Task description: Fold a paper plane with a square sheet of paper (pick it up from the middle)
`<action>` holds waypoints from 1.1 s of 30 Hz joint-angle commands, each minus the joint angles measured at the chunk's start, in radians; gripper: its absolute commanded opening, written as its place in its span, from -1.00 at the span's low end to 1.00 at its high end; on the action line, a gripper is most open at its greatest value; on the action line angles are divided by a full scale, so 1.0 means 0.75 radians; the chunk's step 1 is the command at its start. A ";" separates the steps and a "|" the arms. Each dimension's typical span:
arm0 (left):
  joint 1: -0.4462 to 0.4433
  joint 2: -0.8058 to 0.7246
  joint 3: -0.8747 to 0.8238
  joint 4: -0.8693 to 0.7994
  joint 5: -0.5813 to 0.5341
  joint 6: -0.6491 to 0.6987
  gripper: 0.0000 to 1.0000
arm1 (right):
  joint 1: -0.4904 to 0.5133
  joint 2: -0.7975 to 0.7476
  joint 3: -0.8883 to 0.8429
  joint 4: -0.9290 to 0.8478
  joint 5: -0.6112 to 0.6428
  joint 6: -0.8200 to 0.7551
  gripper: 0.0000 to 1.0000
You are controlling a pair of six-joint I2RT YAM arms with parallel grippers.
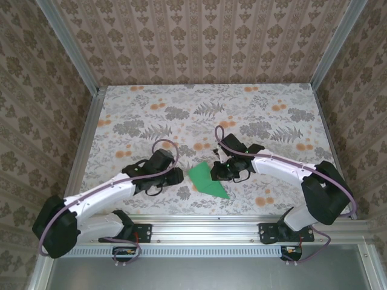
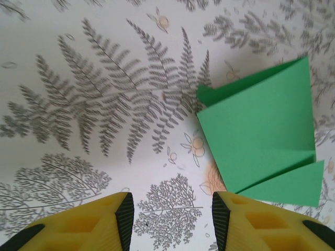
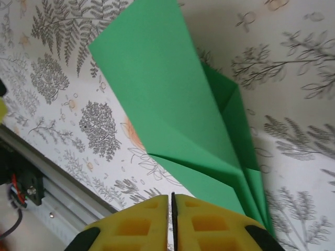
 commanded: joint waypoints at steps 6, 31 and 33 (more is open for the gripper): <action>-0.119 0.174 0.152 0.018 -0.007 0.024 -0.08 | -0.026 0.086 -0.077 0.091 -0.095 -0.050 -0.80; -0.169 0.349 0.233 0.075 0.001 -0.059 -0.05 | -0.073 0.101 -0.603 0.951 0.159 0.829 -0.80; -0.165 0.352 0.229 0.084 0.005 -0.062 -0.04 | -0.067 0.063 -0.613 0.963 0.155 0.821 -0.79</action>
